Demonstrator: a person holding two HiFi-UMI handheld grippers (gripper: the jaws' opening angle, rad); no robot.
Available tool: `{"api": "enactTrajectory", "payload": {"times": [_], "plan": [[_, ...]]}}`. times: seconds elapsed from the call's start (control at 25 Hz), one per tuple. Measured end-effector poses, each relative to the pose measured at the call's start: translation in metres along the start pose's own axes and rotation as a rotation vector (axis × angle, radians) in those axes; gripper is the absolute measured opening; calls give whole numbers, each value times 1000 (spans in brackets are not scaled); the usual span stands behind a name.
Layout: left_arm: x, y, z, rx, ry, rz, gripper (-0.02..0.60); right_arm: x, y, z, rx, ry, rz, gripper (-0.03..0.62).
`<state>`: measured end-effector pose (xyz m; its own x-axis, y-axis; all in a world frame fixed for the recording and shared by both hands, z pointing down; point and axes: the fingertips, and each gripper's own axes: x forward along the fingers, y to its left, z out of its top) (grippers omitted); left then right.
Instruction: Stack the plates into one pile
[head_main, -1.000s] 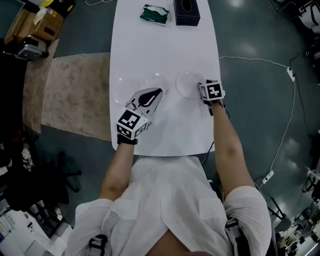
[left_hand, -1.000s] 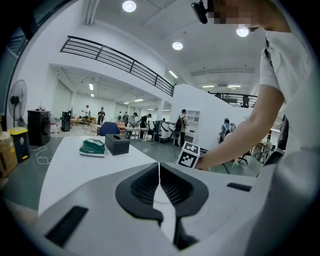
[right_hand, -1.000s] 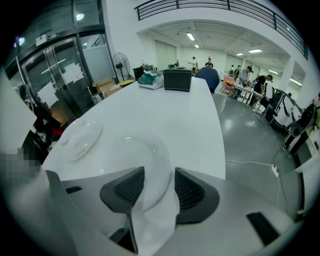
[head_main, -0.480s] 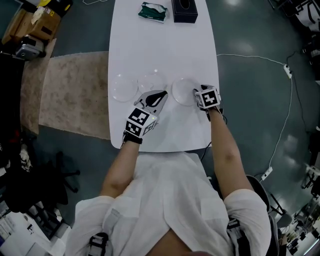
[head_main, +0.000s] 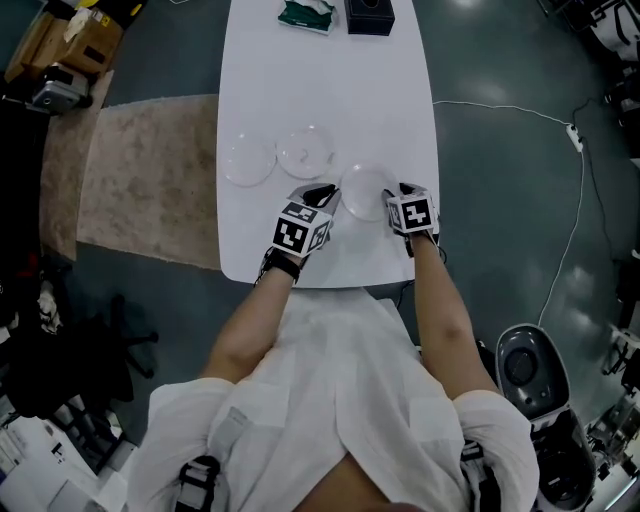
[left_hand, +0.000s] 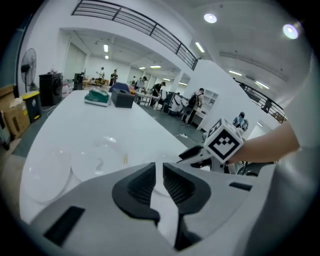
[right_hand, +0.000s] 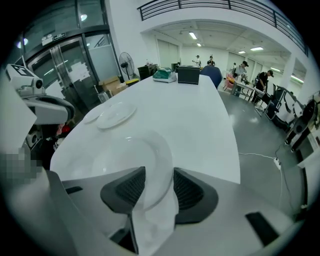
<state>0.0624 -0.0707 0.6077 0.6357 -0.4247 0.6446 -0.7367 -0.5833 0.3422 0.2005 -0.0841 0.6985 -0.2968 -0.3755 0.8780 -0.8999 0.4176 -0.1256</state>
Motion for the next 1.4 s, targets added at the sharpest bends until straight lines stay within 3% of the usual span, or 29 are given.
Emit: {"api": "enactTrajectory", "payload": {"times": [0.08, 0.52, 1.12, 1.4], "plan": [[5, 2, -16, -45, 52, 19, 73, -2, 5, -6, 15, -7, -1, 198], [31, 8, -65, -208, 269, 140, 153, -7, 17, -17, 12, 12, 18, 199], [51, 12, -77, -242, 297, 168, 184, -6, 25, -15, 10, 16, 56, 201], [54, 7, -75, -283, 275, 128, 209, -2, 33, -12, 5, 31, 80, 212]]}}
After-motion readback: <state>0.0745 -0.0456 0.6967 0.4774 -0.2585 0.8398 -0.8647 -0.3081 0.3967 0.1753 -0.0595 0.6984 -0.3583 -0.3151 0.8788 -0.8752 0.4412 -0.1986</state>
